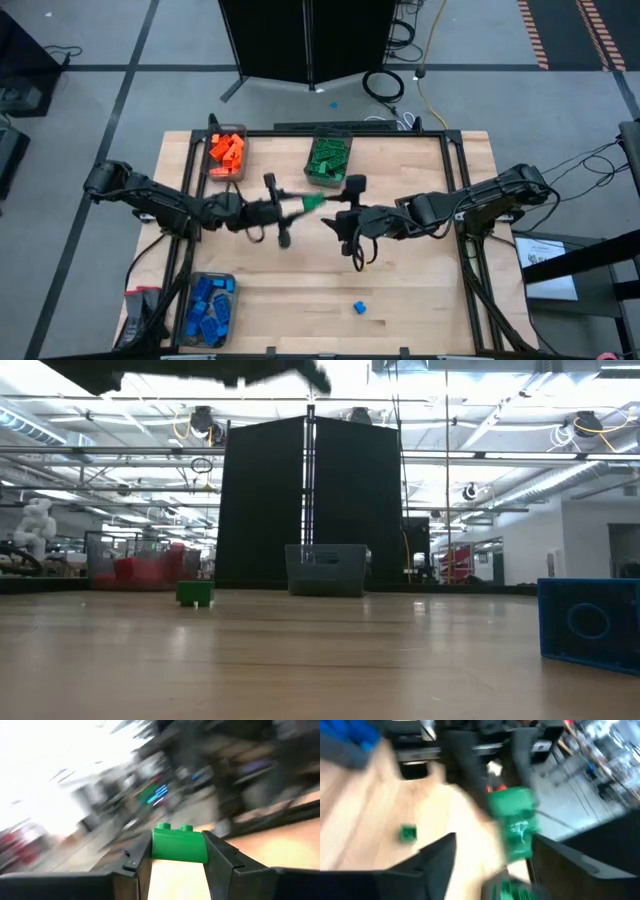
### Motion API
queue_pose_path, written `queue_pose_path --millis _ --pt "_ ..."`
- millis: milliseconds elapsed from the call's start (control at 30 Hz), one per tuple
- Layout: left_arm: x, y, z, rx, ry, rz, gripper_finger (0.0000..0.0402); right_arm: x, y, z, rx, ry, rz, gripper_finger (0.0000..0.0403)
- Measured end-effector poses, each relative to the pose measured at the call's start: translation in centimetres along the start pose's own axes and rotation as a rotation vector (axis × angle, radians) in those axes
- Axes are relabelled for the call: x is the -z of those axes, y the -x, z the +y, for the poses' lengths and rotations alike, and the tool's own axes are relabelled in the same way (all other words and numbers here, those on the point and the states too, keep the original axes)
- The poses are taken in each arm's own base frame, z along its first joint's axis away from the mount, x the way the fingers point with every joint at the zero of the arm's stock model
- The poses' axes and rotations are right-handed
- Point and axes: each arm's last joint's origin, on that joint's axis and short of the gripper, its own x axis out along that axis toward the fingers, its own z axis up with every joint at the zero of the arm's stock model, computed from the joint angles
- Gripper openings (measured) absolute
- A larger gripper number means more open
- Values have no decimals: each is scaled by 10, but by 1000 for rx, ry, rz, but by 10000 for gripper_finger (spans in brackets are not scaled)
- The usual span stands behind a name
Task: Sort blocks
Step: Put the green game piece into the top right black transparent bin
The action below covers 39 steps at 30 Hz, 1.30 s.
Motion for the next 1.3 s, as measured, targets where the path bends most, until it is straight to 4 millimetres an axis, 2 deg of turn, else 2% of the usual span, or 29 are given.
queue_pose_path --millis 67,167,333,500,667,900,1000,1133,1300 --pt "7 -2 7 -85 -14 77 126 6 0 1 31 -2 61 288" --pt "15 -6 19 -154 -5 125 126 11 0 1 40 -24 107 307" --pt "36 -15 50 -243 55 180 126 14 1 2 33 -43 134 300" --pt "69 -24 84 -297 147 236 126 15 1 2 32 -46 140 286" --pt "99 -45 111 -241 232 269 126 14 1 3 27 -52 138 281" --pt "130 -83 123 -138 240 575 127 15 3 6 21 -75 148 281" --pt "137 -95 126 -110 234 645 158 16 4 7 16 -83 156 281" --pt "143 -106 125 -37 191 682 227 16 5 9 10 -97 160 281" --pt "147 -107 123 -9 181 726 305 16 7 13 -46 -109 152 281"
